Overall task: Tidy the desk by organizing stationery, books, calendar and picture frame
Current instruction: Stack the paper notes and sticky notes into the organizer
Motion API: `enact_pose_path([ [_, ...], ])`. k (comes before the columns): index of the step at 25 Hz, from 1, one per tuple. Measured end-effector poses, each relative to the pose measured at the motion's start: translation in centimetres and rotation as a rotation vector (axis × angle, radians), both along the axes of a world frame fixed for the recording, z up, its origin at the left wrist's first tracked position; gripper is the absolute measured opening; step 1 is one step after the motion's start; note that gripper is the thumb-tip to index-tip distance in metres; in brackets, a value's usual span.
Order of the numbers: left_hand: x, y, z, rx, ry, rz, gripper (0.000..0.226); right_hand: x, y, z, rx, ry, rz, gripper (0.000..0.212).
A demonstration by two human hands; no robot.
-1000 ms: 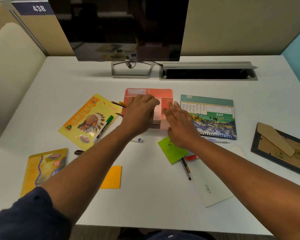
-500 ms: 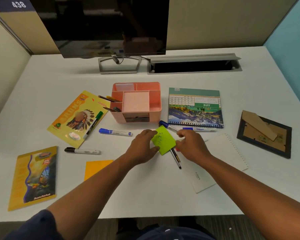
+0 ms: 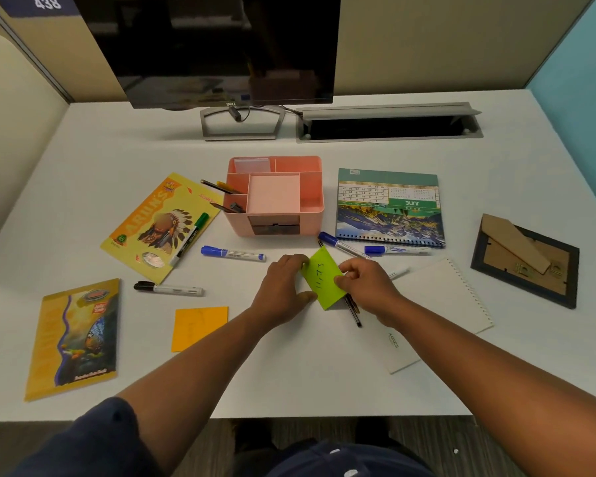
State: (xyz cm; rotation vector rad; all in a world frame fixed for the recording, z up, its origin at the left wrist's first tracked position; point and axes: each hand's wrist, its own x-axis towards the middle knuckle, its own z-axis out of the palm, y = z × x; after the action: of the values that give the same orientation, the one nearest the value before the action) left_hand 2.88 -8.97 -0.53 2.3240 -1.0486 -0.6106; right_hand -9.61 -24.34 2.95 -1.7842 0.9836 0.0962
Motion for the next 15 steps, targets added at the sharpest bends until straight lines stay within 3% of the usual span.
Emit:
enact_pose_path([
  [3,0.3,1.1,1.2,0.057,-0.010,-0.016,0.071,-0.1,0.9,0.2,-0.062,0.017,0.123,0.007],
  [6,1.8,3.3,2.8,0.185,-0.095,-0.060,0.059,-0.1,1.7,0.6,-0.132,0.042,0.221,0.006],
  [11,5.4,7.7,5.2,0.537,-0.142,-0.110,0.057,0.9,3.0,1.0,-0.188,0.066,0.308,0.008],
  [15,5.5,10.7,5.5,0.654,-0.255,-0.176,0.045,1.8,4.0,1.1,-0.164,0.042,0.333,0.007],
])
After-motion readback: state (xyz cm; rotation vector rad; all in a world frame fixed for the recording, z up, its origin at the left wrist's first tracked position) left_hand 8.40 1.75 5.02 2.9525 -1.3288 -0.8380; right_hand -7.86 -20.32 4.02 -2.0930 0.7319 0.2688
